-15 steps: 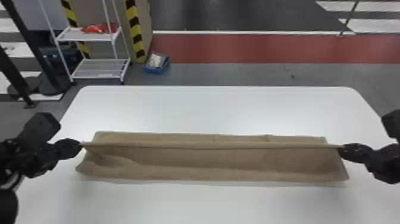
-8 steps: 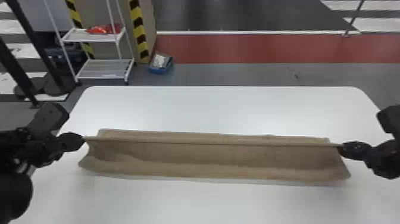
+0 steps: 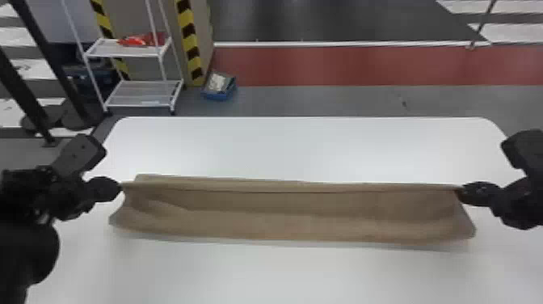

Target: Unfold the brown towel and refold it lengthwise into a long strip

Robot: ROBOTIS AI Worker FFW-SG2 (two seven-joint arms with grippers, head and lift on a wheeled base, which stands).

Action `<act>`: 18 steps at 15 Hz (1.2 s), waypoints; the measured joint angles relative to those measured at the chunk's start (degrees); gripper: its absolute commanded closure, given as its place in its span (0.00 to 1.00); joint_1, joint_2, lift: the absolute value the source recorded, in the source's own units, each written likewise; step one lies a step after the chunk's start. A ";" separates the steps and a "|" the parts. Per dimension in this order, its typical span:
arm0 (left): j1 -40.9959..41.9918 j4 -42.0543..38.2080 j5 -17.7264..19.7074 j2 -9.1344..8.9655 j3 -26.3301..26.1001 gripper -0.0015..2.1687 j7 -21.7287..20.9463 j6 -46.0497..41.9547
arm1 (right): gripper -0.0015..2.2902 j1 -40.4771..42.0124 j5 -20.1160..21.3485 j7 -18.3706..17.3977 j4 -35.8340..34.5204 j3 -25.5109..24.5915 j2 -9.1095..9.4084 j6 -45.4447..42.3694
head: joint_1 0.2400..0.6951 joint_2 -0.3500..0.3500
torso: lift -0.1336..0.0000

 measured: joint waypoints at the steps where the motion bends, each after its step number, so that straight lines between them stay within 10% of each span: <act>1: -0.16 0.29 -0.10 0.02 -0.06 0.99 -0.08 0.00 | 0.62 -0.39 0.56 0.00 0.66 0.41 -0.17 -0.01 | 1.00 0.53 | 0.08; 12: -0.96 2.70 -0.63 0.62 -0.49 0.99 0.38 0.01 | 0.60 -4.41 4.31 -0.28 5.71 3.83 -1.49 -0.31 | 1.00 0.54 | 0.08; 15: -1.25 2.90 -0.62 0.62 -0.87 0.99 0.39 0.01 | 0.11 -4.71 5.28 -0.83 6.19 4.54 -1.47 -0.43 | 1.00 0.54 | 0.08; 18: -1.27 3.29 -0.67 0.63 -1.24 0.99 0.40 0.01 | 0.05 -4.70 6.18 -1.69 6.88 5.08 -1.29 -0.35 | 1.00 0.53 | 0.08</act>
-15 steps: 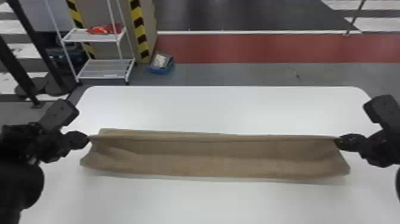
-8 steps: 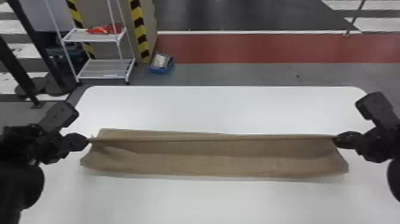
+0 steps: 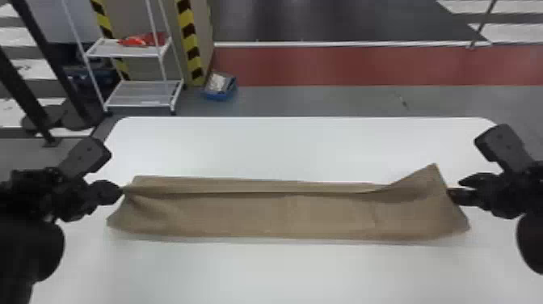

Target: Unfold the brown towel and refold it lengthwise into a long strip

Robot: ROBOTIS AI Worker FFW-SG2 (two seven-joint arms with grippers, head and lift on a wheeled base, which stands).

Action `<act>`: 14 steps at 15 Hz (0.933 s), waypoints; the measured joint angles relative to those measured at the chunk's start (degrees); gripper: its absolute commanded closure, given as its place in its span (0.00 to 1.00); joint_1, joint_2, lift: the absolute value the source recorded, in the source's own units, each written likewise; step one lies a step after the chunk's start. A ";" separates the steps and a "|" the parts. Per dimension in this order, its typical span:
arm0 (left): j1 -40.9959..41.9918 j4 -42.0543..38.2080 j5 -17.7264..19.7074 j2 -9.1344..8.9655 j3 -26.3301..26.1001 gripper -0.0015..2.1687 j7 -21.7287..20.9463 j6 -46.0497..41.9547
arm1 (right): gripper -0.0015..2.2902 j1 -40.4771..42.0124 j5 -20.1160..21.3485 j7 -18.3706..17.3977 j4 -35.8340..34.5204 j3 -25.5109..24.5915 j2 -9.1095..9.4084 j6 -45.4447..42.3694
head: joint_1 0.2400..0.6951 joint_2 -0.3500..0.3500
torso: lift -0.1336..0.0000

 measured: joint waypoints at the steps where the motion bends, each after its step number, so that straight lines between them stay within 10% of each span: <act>1: 0.02 0.12 -0.01 0.00 -0.09 0.99 0.04 0.00 | 0.06 0.00 0.28 -0.41 0.25 0.18 0.06 0.10 | 1.00 0.53 | 0.08; 10: 1.53 -1.54 0.64 -0.26 -0.05 0.98 1.11 -0.44 | 0.09 2.25 -0.33 -0.51 -1.15 -1.43 0.05 0.40 | 1.00 0.51 | 0.08; 11: 1.75 -1.69 0.77 -0.27 0.04 0.88 1.39 -0.58 | 0.09 2.67 -0.58 -0.51 -1.67 -1.99 0.06 0.46 | 1.00 0.50 | 0.08; 13: 2.24 -2.19 1.17 -0.42 0.22 0.19 2.89 -0.69 | 0.09 3.52 -1.22 -0.51 -2.58 -3.02 0.08 0.55 | 1.00 0.50 | 0.08; 14: 2.66 -2.70 1.78 -0.52 0.41 0.01 3.89 -0.70 | 0.09 3.88 -1.39 -0.51 -2.91 -3.39 0.10 0.55 | 1.00 0.50 | 0.08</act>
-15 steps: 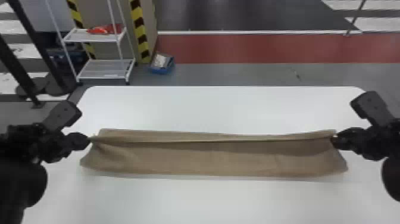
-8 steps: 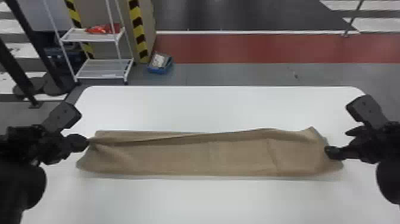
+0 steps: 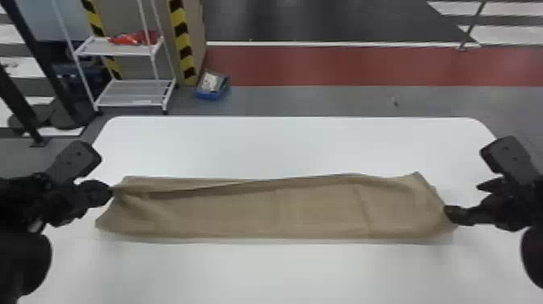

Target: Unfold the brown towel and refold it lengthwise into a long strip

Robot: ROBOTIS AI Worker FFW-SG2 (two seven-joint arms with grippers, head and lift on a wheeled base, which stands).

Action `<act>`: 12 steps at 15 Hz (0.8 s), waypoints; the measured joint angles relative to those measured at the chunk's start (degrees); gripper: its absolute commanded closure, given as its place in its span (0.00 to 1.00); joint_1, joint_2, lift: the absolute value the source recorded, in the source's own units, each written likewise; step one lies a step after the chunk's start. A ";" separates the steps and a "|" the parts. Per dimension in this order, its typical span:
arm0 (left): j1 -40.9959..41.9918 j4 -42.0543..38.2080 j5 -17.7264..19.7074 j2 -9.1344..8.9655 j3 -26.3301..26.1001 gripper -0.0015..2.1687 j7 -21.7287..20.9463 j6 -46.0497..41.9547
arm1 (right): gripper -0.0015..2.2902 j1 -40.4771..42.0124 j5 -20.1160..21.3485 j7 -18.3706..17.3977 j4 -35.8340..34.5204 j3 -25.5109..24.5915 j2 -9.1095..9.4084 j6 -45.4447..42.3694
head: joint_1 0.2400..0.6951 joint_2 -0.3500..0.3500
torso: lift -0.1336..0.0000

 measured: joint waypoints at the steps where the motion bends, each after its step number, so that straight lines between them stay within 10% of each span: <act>1: 0.50 -0.62 0.94 -0.09 0.24 0.00 0.58 0.01 | 0.09 0.39 -0.12 0.00 -0.25 -0.32 0.01 0.00 | 1.00 0.49 | 0.08; 12: 3.15 -4.15 5.26 -0.77 3.59 0.01 4.45 0.09 | 0.13 -0.65 -8.08 -1.07 -0.62 -3.30 0.31 5.92 | 1.00 0.51 | 0.08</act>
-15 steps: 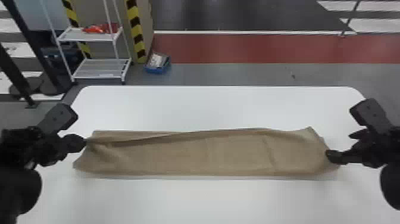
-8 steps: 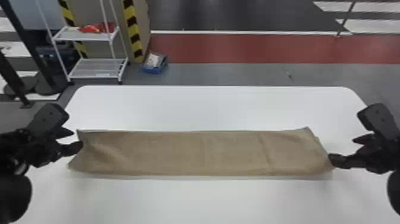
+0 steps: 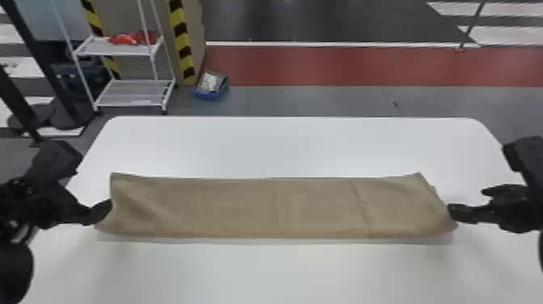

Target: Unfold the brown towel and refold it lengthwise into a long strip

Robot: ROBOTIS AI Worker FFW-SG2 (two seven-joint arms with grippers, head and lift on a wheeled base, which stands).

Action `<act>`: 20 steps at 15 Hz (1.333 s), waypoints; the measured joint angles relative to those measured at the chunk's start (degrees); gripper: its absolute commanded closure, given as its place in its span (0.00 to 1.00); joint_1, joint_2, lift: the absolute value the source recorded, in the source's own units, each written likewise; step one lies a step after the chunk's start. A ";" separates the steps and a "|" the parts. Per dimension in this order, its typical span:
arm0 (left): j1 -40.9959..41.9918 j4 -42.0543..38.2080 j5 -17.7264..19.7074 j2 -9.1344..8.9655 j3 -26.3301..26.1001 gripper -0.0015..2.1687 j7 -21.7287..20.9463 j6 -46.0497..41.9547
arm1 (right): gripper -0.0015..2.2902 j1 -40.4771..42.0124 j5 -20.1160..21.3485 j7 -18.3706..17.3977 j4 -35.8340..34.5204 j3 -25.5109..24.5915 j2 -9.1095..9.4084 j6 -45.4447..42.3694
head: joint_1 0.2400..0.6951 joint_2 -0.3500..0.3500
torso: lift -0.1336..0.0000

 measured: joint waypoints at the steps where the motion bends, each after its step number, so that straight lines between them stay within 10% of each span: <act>1: 0.43 -0.50 0.28 -0.03 0.45 0.01 0.12 -0.05 | 0.13 -0.41 -1.13 0.02 0.41 0.00 0.06 0.91 | 1.00 0.51 | 0.08; 20: 3.97 -4.35 1.55 -0.28 1.69 0.01 0.42 -0.44 | 0.24 5.45 -12.62 0.81 -4.71 -2.96 2.00 3.97 | 1.00 0.58 | 0.08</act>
